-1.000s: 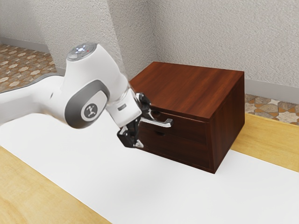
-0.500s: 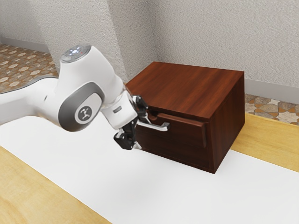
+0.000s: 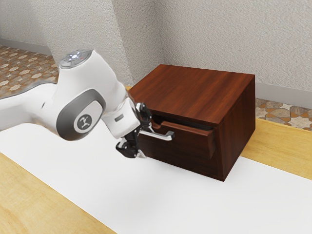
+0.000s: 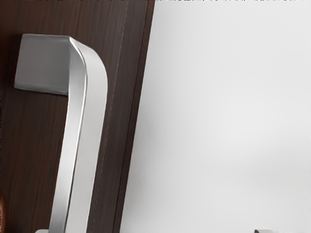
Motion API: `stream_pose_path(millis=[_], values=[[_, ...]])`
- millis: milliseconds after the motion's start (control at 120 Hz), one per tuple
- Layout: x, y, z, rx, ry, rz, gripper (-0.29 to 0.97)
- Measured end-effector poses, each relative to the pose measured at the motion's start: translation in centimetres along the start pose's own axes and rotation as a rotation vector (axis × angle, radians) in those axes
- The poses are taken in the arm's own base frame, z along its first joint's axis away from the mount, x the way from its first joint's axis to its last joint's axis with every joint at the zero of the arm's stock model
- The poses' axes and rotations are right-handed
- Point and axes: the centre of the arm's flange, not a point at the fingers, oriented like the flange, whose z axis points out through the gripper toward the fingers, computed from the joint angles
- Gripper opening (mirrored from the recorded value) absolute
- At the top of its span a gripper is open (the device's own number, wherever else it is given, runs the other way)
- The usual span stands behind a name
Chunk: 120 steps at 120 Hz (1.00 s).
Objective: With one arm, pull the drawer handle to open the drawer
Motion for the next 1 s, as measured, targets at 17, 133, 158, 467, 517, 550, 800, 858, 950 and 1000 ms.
stream_pose_path(millis=[17, 133, 158, 467, 517, 550, 800, 858, 950, 1000], values=[[0.0, 0.1, -0.1, 0.001, 0.001, 0.0, 0.47], [-0.1, 0.5, -0.5, 0.005, 0.007, -0.001, 0.44], [-0.2, 0.6, -0.5, 0.004, 0.007, -0.001, 0.44], [-0.6, 2.4, -1.7, 0.013, 0.025, -0.003, 0.42], [-0.7, 2.7, -1.7, 0.013, 0.027, -0.004, 0.43], [-0.8, 2.9, -1.8, 0.013, 0.029, -0.005, 0.44], [-1.0, 4.7, -2.6, 0.021, 0.045, -0.006, 0.42], [-1.1, 5.2, -2.9, 0.024, 0.05, -0.006, 0.41], [-1.3, 5.9, -3.1, 0.024, 0.054, -0.008, 0.42], [-1.4, 6.3, -3.3, 0.027, 0.057, -0.008, 0.43]])
